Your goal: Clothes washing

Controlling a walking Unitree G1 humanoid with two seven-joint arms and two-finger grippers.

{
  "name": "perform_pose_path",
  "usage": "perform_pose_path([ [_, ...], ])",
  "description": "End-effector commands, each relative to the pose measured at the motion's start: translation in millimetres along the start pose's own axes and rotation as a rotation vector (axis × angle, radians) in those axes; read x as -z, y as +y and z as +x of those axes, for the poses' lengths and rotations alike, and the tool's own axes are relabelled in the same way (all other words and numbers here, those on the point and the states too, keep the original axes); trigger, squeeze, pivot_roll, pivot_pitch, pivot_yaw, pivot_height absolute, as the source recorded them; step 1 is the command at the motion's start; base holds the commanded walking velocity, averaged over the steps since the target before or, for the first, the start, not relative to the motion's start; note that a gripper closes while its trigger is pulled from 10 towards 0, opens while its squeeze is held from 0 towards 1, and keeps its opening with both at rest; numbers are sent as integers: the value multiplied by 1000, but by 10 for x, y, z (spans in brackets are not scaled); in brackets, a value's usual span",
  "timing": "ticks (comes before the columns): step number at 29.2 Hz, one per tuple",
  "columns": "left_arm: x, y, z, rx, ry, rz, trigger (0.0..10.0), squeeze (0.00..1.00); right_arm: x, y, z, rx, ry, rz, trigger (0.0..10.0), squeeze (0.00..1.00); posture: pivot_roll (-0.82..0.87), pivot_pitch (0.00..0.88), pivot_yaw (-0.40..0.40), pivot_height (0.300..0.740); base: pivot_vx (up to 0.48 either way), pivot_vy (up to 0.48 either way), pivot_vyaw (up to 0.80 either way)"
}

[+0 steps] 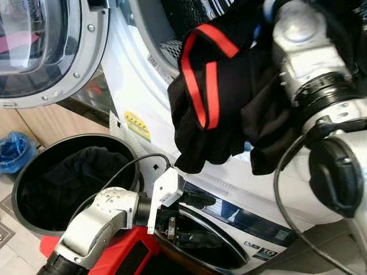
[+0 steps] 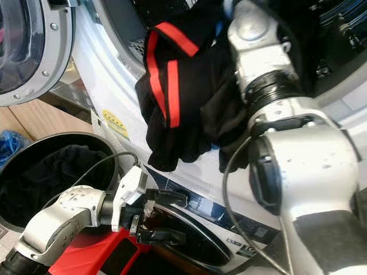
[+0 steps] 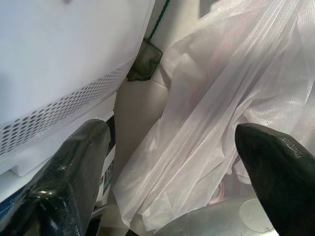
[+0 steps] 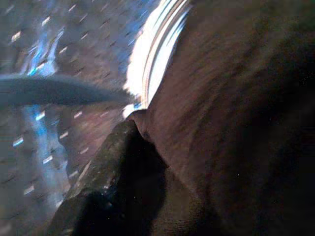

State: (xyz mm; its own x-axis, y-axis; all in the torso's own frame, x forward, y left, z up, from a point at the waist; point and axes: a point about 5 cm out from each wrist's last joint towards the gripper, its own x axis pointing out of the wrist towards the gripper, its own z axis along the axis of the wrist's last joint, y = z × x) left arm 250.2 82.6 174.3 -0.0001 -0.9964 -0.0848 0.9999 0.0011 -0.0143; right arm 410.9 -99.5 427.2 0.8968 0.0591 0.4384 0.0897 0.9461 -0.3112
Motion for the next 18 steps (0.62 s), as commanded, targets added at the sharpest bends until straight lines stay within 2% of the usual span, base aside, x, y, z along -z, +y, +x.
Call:
perform_pose_path([
  [1, -23, -42, 39, 13, -8, 3, 10000, 0, 183, 105, -31, -51, 92, 78, 10000, 0, 154, 132, -98, 740, 0, 0, 0],
  [3, -27, -42, 40, 10, -10, 4, 10000, 0, 199, 133, -35, -65, 105, 60, 10000, 0, 153, 132, -96, 740, 0, 0, 0],
  [6, -15, -63, 57, 17, -12, -1, 10000, 0, 255, 270, -60, -160, 161, 159, 10000, 0, 144, 128, -97, 740, 0, 0, 0],
  [10, -14, -65, 74, 20, -14, -2, 10000, 0, 257, 321, -69, -204, 189, 202, 10000, 0, 142, 126, -97, 740, 0, 0, 0],
  [13, -27, -64, 84, 23, -21, -4, 10000, 0, 257, 379, -81, -279, 205, 189, 10000, 0, 142, 123, -97, 740, 0, 0, 0],
  [18, -13, -79, 100, 29, -20, -11, 10000, 0, 173, 351, -66, -333, 173, 148, 10000, 0, 130, 121, -91, 740, 0, 0, 0],
])
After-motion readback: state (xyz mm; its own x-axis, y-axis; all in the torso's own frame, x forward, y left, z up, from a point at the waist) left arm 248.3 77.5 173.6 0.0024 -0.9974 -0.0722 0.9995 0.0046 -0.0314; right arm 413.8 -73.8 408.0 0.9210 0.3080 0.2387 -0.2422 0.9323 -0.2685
